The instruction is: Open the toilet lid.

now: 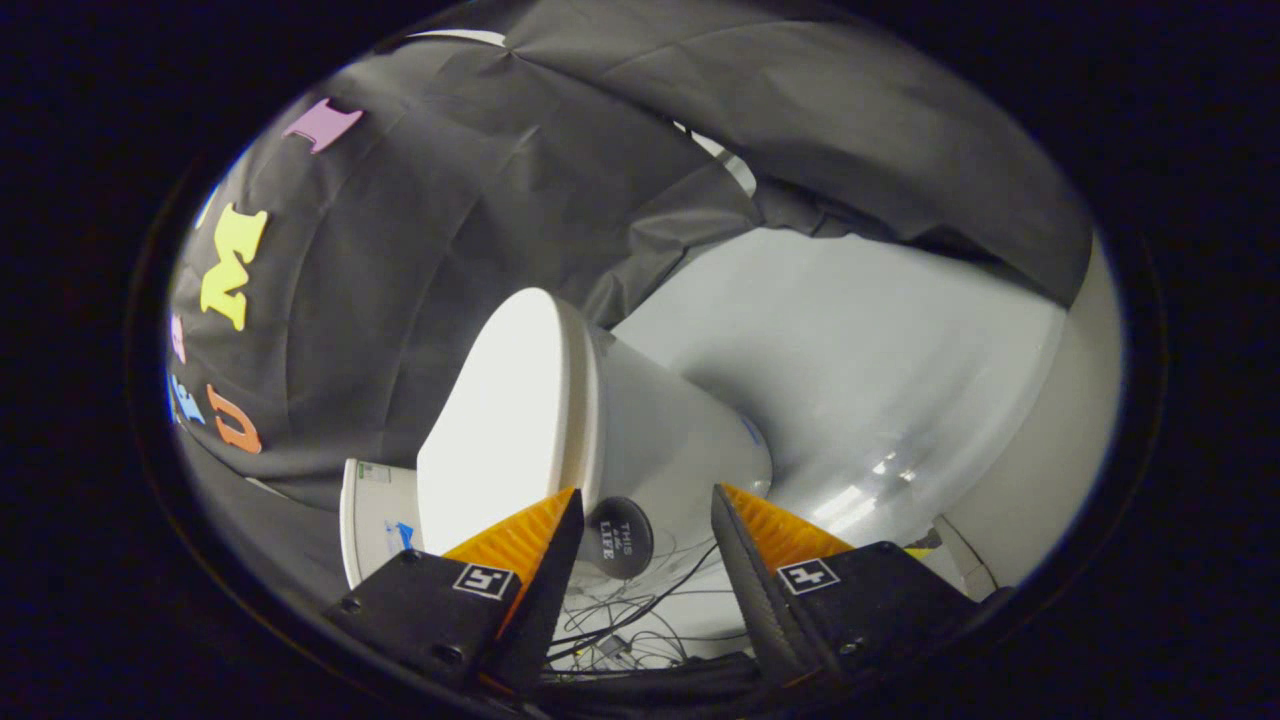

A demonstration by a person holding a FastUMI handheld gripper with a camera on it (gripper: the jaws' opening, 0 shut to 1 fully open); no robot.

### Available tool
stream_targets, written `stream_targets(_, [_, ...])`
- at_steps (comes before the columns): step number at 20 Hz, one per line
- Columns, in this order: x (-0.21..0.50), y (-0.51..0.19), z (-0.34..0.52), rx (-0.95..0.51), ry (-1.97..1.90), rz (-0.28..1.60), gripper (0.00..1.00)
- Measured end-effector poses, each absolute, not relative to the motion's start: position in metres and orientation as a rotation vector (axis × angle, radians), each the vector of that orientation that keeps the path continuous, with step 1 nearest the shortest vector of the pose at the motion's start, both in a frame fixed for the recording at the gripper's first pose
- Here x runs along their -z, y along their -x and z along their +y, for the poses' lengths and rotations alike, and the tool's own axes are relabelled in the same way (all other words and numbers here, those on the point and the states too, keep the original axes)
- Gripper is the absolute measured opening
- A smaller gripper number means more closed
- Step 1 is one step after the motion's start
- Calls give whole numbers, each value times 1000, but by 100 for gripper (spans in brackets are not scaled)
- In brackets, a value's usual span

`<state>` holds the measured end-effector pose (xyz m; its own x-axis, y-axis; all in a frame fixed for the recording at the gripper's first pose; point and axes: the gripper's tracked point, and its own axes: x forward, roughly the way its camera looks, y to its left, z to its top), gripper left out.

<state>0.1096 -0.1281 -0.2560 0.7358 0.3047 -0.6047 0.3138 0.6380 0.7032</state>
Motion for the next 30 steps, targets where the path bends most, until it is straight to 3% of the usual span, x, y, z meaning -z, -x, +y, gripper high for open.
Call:
stream_targets(8, [247,-115,-118,-67,-979,738,37])
stream_targets(15, [239,-110,-117,-126,-1018,764,18])
stream_targets(21, [231,-109,-117,-131,-976,764,7])
stream_targets(30, [222,-109,-116,-103,-972,765,6])
